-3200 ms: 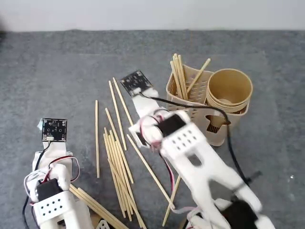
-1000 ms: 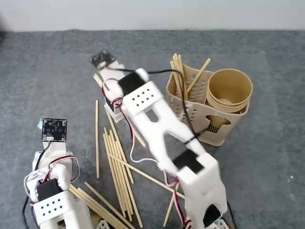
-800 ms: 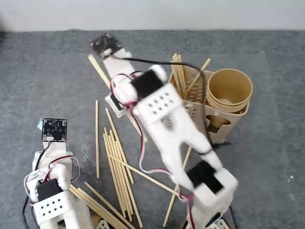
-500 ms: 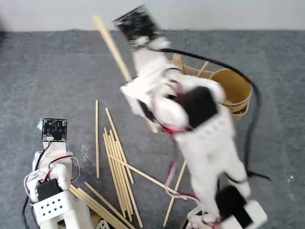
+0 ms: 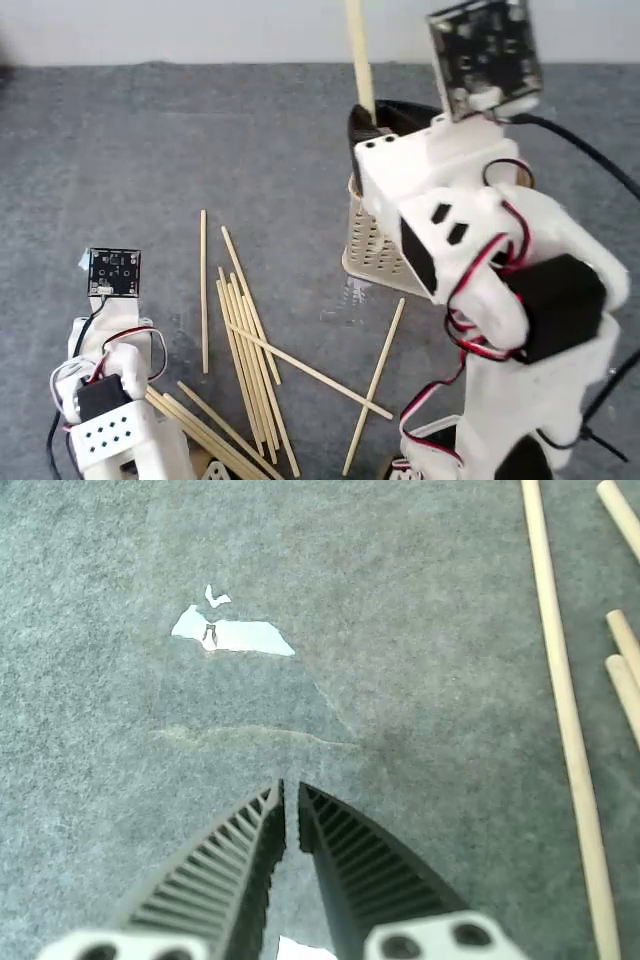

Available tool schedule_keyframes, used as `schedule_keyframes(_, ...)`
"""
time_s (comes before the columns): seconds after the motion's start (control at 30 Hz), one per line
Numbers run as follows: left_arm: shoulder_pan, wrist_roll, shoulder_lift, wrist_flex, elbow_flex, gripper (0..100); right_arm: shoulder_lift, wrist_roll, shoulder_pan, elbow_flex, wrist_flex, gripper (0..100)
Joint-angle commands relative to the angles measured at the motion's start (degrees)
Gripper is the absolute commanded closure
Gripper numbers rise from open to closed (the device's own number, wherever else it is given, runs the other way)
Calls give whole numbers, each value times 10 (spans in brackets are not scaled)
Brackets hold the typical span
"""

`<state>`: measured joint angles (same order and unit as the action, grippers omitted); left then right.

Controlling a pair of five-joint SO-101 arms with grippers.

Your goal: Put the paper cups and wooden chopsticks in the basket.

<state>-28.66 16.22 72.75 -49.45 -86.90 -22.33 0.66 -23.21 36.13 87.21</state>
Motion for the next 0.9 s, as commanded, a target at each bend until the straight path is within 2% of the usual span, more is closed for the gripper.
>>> schedule_keyframes(0.0,4,5,5,11,4,974,-33,3,7,14,-8,991)
schedule_keyframes(0.17,4,5,5,11,4,974,-73,4,6,-4,10,991)
schedule_keyframes(0.33,4,5,5,11,4,974,-131,5,7,-118,-25,991)
schedule_keyframes(0.63,4,5,5,11,4,974,-253,34,9,-439,-332,991)
schedule_keyframes(0.87,4,5,5,11,4,974,-272,34,87,-655,-582,991)
